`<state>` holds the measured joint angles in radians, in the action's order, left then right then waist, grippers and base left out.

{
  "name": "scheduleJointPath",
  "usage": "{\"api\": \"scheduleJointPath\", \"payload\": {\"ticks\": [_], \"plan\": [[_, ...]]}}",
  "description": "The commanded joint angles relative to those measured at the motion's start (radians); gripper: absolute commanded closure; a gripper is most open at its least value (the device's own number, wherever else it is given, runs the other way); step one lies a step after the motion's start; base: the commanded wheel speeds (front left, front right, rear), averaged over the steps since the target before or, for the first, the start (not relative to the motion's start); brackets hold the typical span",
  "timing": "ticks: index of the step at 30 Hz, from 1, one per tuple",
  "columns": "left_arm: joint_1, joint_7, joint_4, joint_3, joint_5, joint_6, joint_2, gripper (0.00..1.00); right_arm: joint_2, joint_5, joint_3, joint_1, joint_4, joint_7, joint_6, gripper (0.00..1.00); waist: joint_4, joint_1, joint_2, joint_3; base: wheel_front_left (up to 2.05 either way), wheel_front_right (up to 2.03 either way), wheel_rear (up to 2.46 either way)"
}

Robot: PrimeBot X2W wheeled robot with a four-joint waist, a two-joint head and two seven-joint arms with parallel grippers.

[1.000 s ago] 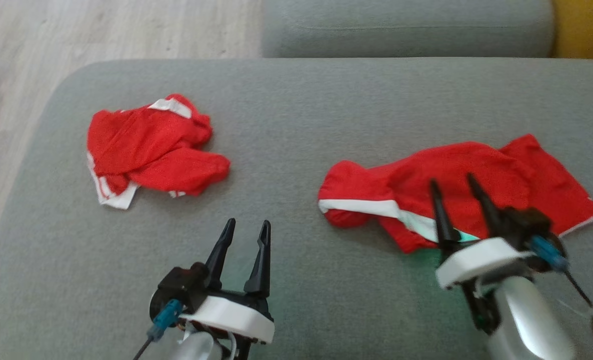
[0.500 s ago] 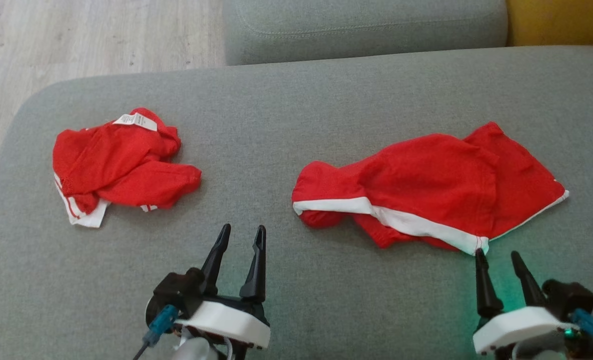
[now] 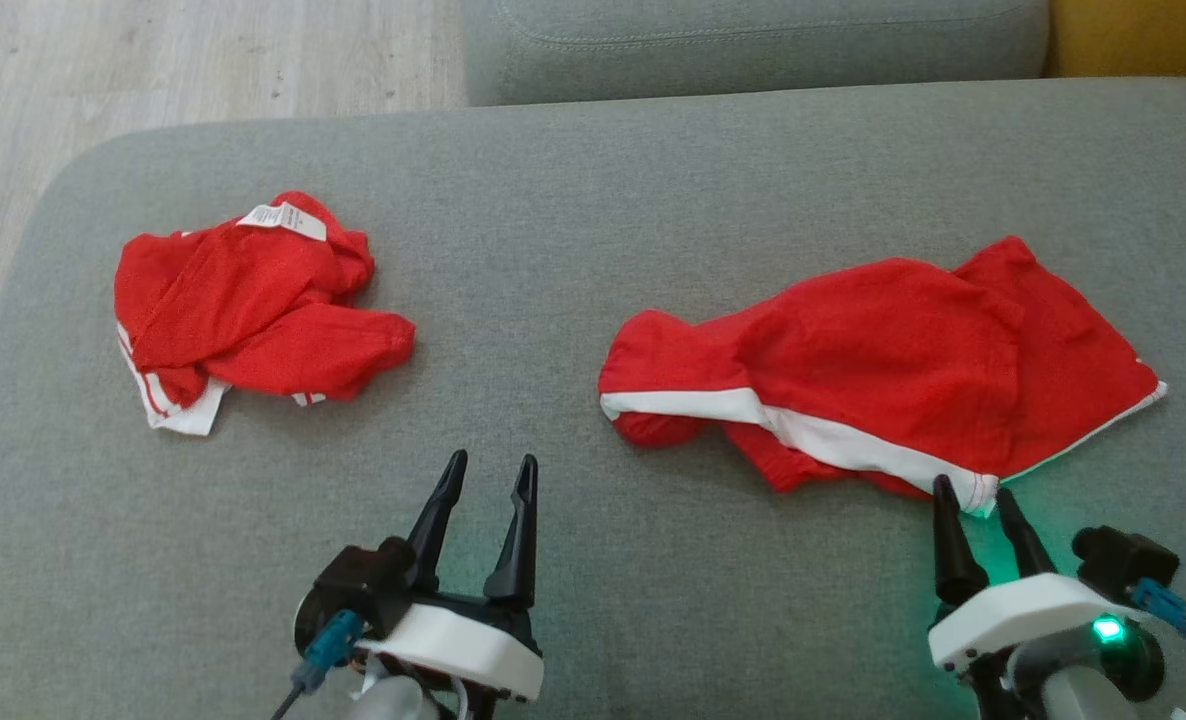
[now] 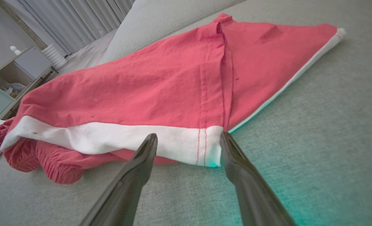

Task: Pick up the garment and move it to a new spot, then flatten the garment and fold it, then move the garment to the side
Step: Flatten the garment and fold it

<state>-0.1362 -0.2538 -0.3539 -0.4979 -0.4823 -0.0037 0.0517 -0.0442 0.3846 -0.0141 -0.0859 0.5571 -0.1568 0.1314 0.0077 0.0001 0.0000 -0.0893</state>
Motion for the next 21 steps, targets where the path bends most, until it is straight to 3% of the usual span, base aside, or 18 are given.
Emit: {"api": "scheduleJointPath", "payload": {"ticks": [1,21], "plan": [[-0.039,-0.008,0.023,0.022,0.009,-0.005,-0.001,0.00,-0.006,0.011,0.030,-0.039,-0.022,0.001,-0.001,0.00,0.002,-0.0001,0.0000,-0.001,0.00,0.00,0.00],[-0.042,-0.008,0.015,0.018,0.017,-0.007,-0.001,0.00,-0.006,0.034,0.048,-0.072,0.045,-0.028,-0.001,0.00,0.000,-0.0001,0.0000,-0.006,0.00,0.00,0.00]]}}
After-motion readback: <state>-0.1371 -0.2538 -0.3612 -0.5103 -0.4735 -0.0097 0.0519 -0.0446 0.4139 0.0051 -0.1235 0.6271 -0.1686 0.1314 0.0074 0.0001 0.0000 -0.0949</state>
